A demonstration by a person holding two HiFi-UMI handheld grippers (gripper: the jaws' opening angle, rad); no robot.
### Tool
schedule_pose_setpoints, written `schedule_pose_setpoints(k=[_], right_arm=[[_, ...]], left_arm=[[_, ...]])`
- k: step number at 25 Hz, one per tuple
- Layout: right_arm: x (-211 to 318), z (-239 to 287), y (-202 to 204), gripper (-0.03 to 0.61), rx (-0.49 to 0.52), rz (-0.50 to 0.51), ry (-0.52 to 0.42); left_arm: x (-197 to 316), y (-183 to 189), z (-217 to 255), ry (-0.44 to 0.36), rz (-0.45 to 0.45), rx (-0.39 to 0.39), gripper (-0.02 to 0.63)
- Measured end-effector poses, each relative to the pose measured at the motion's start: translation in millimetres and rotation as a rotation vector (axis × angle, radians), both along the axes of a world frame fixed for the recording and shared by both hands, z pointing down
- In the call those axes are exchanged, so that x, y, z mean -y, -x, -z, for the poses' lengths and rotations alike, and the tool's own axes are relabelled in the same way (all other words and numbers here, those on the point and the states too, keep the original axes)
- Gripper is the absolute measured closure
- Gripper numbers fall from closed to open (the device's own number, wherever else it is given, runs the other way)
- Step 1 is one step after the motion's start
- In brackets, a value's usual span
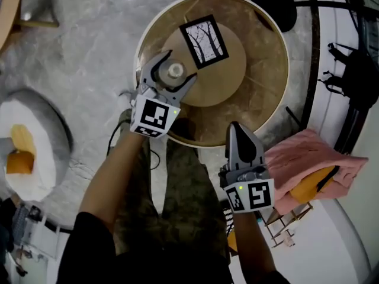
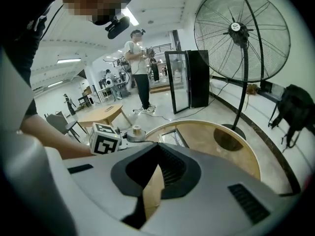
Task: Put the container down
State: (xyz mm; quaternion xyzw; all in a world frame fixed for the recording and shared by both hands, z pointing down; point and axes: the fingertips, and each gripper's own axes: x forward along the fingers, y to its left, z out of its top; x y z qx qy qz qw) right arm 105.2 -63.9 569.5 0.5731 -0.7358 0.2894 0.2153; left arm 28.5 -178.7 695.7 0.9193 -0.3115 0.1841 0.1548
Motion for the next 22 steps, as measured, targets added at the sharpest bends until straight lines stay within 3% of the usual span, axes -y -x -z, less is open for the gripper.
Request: schedule_pose_setpoints(k=[9, 13, 22], right_arm=[[-30, -30, -10, 0.557, 0.014, -0.042, 0.052], [-29, -38, -10, 0.557, 0.024, -0.047, 0.047], [-36, -45, -28, 0.557, 0.023, -0.077, 0.046]], left_arm=[[19, -18, -44, 0.003, 0.057, 0.016, 0.262], [22, -26, -54, -0.073, 0.04, 0.092, 0.262], [13, -36, -77, -0.062, 0.006, 0.14, 0.262]])
